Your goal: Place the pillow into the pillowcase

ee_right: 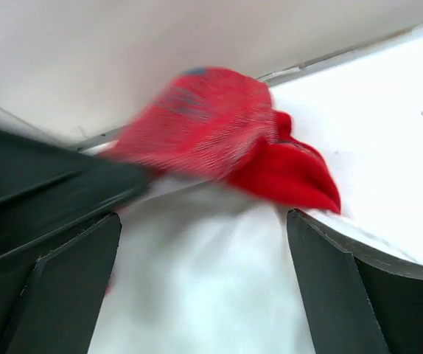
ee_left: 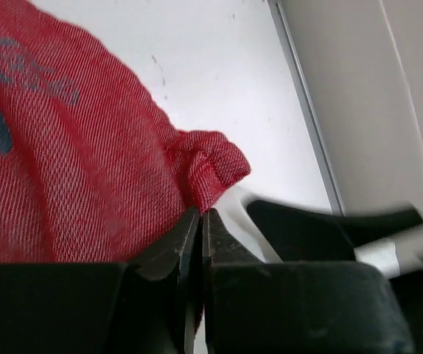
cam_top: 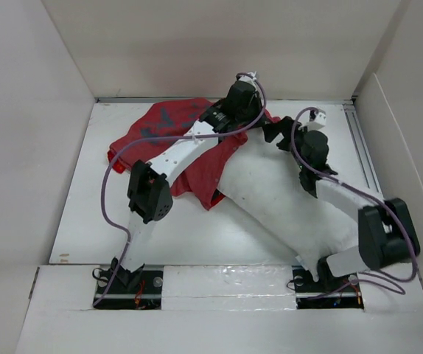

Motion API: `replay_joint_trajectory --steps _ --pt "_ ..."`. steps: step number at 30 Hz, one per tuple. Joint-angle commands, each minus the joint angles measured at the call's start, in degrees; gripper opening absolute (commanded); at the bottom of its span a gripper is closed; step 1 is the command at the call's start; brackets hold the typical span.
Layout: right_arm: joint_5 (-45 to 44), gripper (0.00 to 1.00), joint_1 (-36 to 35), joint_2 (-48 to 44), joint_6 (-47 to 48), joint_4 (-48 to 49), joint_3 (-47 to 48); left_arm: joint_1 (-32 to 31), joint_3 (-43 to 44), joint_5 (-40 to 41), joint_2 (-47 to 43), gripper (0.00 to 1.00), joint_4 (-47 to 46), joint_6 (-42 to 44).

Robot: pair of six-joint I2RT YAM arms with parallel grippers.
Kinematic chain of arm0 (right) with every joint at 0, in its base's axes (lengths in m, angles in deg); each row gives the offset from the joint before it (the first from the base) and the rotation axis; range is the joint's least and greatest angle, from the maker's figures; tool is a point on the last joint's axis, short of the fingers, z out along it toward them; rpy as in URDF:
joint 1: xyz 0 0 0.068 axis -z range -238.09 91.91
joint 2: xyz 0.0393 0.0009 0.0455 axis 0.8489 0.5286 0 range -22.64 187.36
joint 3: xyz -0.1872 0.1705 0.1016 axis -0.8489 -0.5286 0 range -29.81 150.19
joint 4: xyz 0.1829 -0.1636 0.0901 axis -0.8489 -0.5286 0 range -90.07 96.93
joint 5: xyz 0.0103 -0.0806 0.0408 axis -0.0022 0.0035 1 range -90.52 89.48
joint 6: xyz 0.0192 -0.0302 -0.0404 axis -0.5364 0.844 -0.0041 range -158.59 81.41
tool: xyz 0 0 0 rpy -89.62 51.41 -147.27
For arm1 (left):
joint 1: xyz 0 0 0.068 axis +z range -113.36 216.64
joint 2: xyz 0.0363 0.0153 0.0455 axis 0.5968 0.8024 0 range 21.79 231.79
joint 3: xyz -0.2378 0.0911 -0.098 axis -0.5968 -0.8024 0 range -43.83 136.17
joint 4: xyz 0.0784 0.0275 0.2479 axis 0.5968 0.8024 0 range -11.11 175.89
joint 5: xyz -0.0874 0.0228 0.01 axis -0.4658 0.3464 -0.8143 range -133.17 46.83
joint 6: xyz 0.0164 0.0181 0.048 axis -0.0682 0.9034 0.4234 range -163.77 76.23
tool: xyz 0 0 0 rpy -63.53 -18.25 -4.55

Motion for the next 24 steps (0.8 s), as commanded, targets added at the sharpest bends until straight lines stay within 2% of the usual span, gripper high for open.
replay_joint_trajectory --steps 1,2,3,4,5,6,8,9,11,13,14,15,16,18,19,24 --pt "-0.4 1.00 -0.5 -10.7 2.8 -5.2 1.6 -0.9 8.7 -3.3 3.0 0.00 5.0 0.8" --pt "-2.9 1.00 -1.4 -12.3 4.2 -10.8 4.7 -0.9 14.0 -2.5 3.6 0.00 6.3 1.7" --pt "-5.9 1.00 -2.0 -14.3 5.1 -16.9 7.0 -0.9 16.0 -1.8 3.6 0.07 7.3 3.1" --pt "-8.2 1.00 -2.0 -14.3 6.0 -29.8 9.3 -0.9 17.2 1.0 2.6 0.23 9.0 4.6" --pt "-9.4 1.00 -2.7 -13.7 6.8 -35.8 11.8 -0.9 16.7 3.1 1.4 0.45 9.6 6.6" --pt "-8.8 1.00 -3.5 -12.8 7.5 -41.0 15.7 -0.9 15.0 5.0 -0.4 0.74 9.6 7.6" --pt "-8.8 1.00 -5.2 -10.4 8.1 -47.6 16.5 -0.9 9.5 9.0 -7.1 1.00 6.9 9.3" --pt "-8.2 1.00 -6.7 -10.4 8.6 -47.6 14.3 -0.9 4.8 10.6 -9.1 1.00 6.9 10.4" --pt "-9.0 1.00 -8.4 -10.4 8.6 -48.2 12.1 -0.9 1.4 15.9 -14.2 1.00 8.8 11.0" --pt "-10.9 1.00 -11.5 -11.2 8.6 -48.2 10.5 -0.9 -5.1 18.0 -16.9 1.00 10.5 11.0" --pt "-12.5 1.00 -13.4 -11.9 8.6 -49.2 10.5 -0.9 -11.0 18.0 -20.9 1.00 10.0 11.6" --pt "-13.6 1.00 -13.4 -11.9 8.6 -50.5 10.5 -0.9 -11.1 18.0 -20.9 1.00 9.1 11.6" --pt "-14.7 1.00 -15.4 -11.9 8.0 -52.1 11.9 -0.9 -16.9 17.2 -22.1 0.98 8.2 11.6" --pt "-17.7 1.00 -17.8 -12.4 8.0 -53.6 12.5 -0.9 -22.2 12.8 -24.9 0.89 4.2 12.9" --pt "-20.4 1.00 -19.6 -12.4 8.0 -53.6 12.5 -0.9 -26.8 11.6 -25.5 0.89 2.7 12.9" --pt "-20.4 1.00 -19.6 -11.3 8.0 -52.4 10.9 -0.9 -32.4 8.3 -24.3 0.87 -2.3 15.4"
